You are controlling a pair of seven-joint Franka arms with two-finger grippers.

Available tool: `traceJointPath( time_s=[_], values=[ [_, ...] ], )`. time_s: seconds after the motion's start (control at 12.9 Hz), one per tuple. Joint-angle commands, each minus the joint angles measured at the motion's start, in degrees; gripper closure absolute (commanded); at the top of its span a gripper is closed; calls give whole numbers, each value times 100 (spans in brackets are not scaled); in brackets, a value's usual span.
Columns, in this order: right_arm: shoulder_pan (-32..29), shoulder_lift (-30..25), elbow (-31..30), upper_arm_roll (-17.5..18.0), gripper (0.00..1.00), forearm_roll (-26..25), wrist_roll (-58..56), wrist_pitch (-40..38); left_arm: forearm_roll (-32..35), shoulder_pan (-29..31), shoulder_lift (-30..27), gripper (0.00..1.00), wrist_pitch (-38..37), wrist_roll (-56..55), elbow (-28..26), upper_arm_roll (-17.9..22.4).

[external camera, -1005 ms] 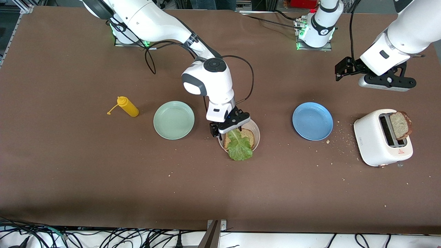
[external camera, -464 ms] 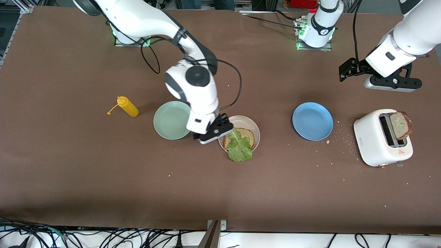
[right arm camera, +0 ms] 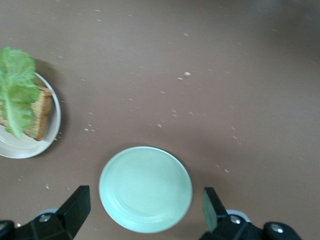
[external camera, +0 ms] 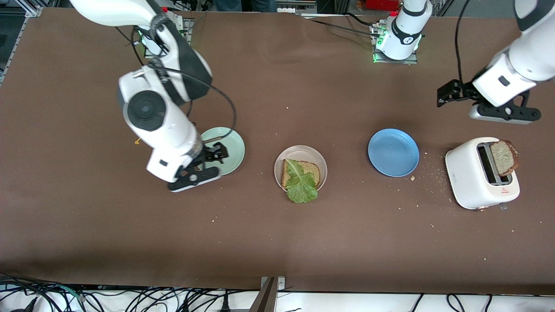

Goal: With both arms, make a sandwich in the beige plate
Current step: 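Raise the right gripper away while the left gripper reaches the toaster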

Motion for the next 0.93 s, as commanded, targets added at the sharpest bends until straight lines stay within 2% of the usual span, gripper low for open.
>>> traceJointPath(
  time_s=[0.0, 0.15, 0.31, 0.46, 0.7, 0.85],
  values=[
    [-681, -335, -123, 45, 0, 297, -389, -475, 88, 625, 498, 0, 476, 736, 120, -34],
    [-1147, -615, -176, -42, 0, 350, -751, -862, 334, 1065, 727, 0, 943, 1334, 120, -43],
    [-1228, -792, -194, -419, 0, 350, -778, -1048, 597, 1285, 1042, 0, 1224, 1407, 111, -43],
    [-1220, -1090, -281, -640, 0, 342, -787, -1207, 660, 1592, 1280, 0, 1506, 1442, 111, -43],
    [-1228, -2029, -1184, -1114, 0, 359, -813, -1365, 651, 2110, 1623, 0, 1621, 1451, 120, -43],
    [-1229, -2355, -1397, -1395, 0, 473, -813, -1409, 608, 2218, 1913, 0, 1823, 1434, 111, -43]
  ],
)
